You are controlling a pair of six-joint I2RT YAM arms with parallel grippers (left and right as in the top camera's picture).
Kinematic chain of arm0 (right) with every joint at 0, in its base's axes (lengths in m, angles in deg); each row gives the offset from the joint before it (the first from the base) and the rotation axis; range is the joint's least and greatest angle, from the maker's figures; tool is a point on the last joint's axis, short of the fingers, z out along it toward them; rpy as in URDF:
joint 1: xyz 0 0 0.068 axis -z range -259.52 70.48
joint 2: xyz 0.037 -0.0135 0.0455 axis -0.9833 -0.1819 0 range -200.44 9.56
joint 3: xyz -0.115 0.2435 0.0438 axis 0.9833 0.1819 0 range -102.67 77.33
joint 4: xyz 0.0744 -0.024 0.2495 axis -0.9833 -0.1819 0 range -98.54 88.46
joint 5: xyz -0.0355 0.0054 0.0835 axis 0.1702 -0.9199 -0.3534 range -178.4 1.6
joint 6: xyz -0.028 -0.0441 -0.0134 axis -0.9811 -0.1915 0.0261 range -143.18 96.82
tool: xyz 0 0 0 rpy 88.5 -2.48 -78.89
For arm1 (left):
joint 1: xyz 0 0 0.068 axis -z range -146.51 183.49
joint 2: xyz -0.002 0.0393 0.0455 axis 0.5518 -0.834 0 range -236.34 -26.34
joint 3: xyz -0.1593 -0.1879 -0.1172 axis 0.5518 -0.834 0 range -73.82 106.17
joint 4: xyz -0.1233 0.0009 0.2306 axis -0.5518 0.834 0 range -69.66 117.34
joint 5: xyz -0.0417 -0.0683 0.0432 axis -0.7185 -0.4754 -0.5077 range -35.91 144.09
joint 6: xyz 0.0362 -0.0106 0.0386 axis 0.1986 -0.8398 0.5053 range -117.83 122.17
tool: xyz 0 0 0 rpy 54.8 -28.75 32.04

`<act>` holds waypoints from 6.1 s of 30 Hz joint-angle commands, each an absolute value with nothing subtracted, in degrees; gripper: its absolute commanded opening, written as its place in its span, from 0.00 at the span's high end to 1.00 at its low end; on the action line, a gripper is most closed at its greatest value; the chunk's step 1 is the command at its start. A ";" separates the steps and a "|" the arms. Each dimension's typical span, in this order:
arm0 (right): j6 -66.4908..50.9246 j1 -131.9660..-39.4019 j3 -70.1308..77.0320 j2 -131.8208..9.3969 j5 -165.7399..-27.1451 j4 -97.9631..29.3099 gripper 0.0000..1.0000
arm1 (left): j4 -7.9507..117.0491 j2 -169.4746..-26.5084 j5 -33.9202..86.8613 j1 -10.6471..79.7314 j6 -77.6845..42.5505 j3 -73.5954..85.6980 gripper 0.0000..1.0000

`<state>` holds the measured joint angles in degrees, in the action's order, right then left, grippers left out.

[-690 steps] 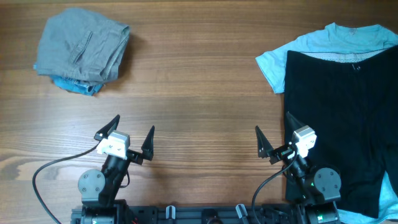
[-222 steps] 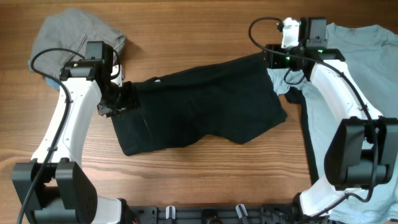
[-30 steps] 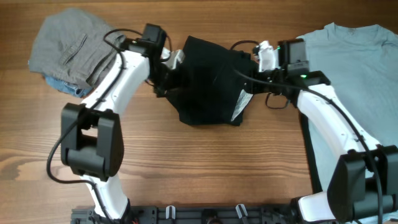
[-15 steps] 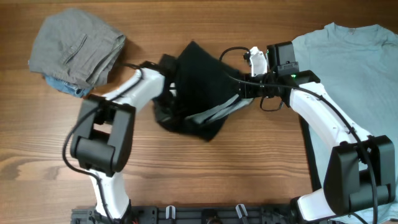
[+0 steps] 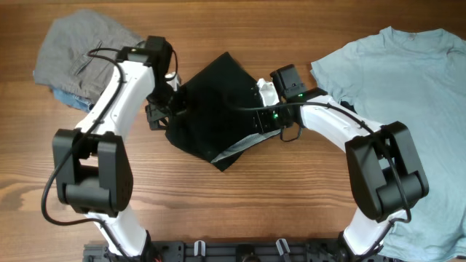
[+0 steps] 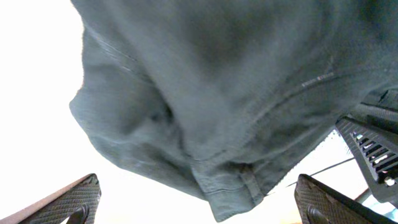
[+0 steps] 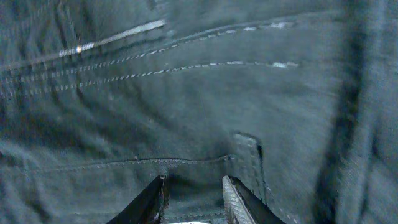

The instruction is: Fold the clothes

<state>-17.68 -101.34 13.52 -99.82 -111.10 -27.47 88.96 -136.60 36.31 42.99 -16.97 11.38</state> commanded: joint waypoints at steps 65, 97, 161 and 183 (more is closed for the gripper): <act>-16.98 -98.94 8.23 -78.95 -106.22 -42.53 0.65 | 47.96 -141.32 28.09 -0.16 -18.32 13.70 0.00; -16.98 -98.94 -0.78 -33.79 -97.61 -61.00 0.00 | 91.80 -75.56 42.16 35.73 10.51 19.30 0.00; -33.62 -96.69 77.03 9.29 -98.92 -0.68 0.00 | 91.85 -75.51 42.19 35.73 10.51 19.30 0.00; -33.62 -96.69 77.03 9.29 -98.92 -0.68 0.00 | 92.02 -72.25 42.19 31.58 10.51 18.09 0.00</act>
<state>-32.94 -96.93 76.97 8.48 -97.61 -0.87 92.07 -74.22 41.86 34.33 11.05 19.14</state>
